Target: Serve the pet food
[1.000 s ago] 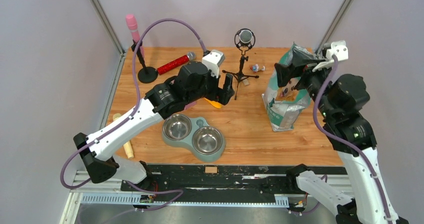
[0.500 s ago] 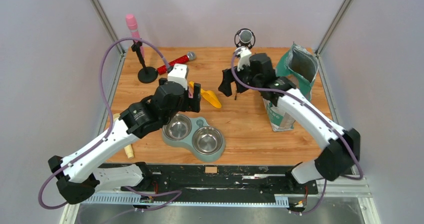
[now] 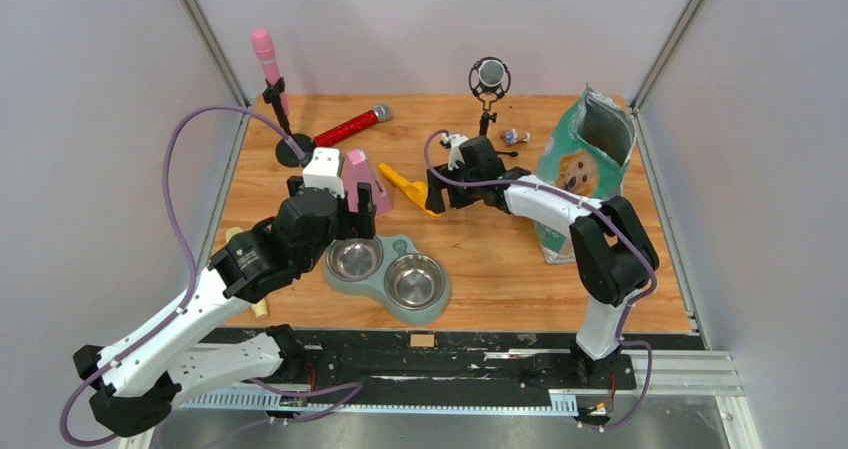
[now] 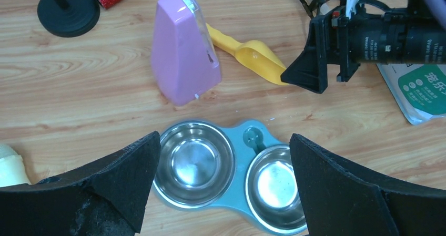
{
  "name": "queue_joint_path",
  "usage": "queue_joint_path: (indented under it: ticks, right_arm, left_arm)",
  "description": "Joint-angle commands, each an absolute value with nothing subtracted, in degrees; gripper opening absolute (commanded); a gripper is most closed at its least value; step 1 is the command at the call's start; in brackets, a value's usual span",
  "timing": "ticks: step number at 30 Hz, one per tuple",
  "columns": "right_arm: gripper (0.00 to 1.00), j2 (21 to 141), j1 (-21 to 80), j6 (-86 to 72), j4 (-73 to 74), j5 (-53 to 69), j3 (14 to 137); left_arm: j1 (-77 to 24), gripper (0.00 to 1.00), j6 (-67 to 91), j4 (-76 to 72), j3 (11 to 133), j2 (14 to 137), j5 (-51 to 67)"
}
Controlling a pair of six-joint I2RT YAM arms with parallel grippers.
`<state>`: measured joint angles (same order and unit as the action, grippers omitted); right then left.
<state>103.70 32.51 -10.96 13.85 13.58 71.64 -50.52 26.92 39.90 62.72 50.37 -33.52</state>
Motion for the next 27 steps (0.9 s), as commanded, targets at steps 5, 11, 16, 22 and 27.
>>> queue_joint_path:
  ticks: [5, 11, 16, 22, 27]
  right_arm:
    - [0.74, 109.2, 34.4, -11.4, -3.0, 12.9, 68.5]
    - [0.66, 112.4, 34.8, -11.5, -6.9, 12.2, 67.9]
    - [0.49, 113.1, 35.1, -12.6, -10.3, 10.3, 66.1]
    - [0.18, 109.6, 35.5, -13.3, -11.1, 7.2, 63.2]
    - [0.06, 102.8, 35.5, -14.8, -6.6, 4.2, 61.1]
  left_arm:
    - [-50.4, 1.0, 29.3, 39.6, 61.0, 47.4, -35.4]
    - [-50.4, 1.0, 30.7, 41.5, 60.9, 46.3, -35.6]
    - [-50.4, 1.0, 32.5, 42.3, 59.9, 45.2, -35.2]
    - [-50.4, 1.0, 33.7, 42.4, 59.3, 44.7, -34.6]
    - [-50.4, 1.0, 33.9, 41.6, 58.7, 44.9, -34.0]
